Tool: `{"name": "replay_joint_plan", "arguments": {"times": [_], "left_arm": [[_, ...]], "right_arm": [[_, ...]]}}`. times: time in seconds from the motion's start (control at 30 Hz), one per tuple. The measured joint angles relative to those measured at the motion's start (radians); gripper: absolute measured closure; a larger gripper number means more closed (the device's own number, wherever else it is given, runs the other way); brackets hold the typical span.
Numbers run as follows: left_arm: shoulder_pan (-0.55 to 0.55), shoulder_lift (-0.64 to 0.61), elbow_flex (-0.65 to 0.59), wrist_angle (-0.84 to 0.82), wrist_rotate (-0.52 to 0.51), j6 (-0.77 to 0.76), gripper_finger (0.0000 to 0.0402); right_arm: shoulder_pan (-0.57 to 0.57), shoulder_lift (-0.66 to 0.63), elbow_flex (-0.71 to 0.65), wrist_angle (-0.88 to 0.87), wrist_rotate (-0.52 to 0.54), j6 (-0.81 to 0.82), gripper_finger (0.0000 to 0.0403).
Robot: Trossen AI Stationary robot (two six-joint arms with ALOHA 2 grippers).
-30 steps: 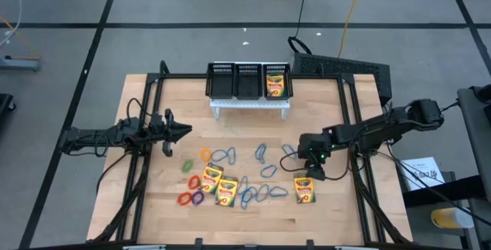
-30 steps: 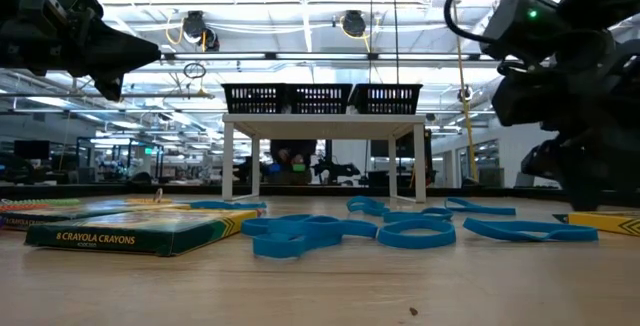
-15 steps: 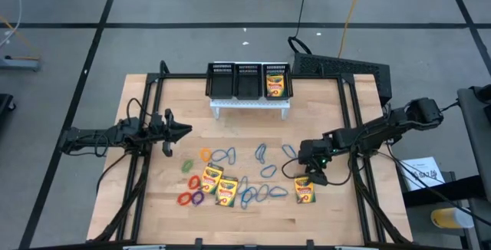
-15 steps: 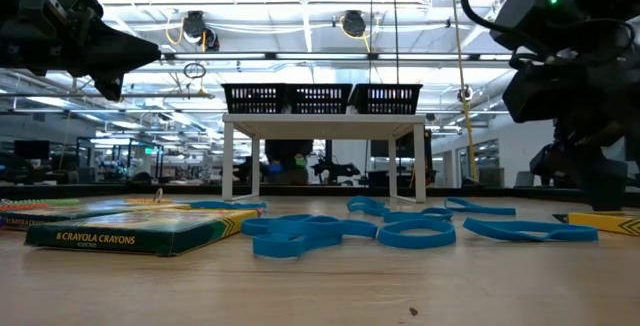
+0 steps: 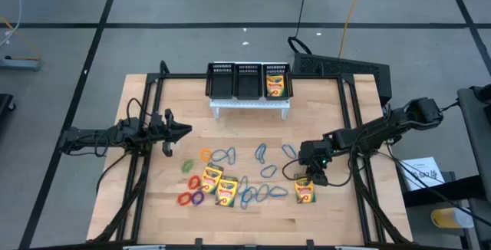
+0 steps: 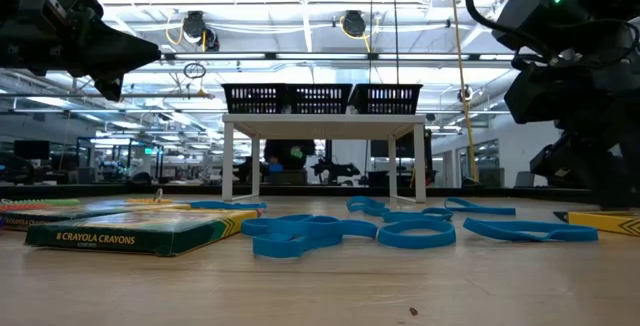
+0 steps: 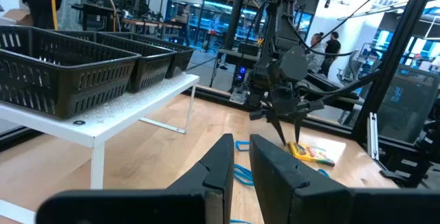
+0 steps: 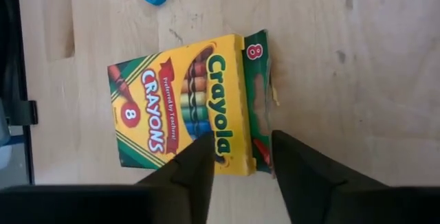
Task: Pick & Place Office Desk Supplies
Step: Put the crayon box into the right black bin
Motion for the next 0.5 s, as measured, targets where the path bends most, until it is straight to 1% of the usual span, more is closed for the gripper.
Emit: {"name": "replay_joint_plan", "arguments": {"times": [0.2,0.5], "left_arm": [[0.0,0.0,0.0,0.0,0.0,0.0,0.0346],[0.0,0.0,0.0,0.0,0.0,0.0,0.0346]], "right_arm": [[0.0,0.0,0.0,0.001,0.003,-0.016,0.0325],[0.0,-0.001,-0.026,0.015,0.0,-0.016,0.0381]]}}
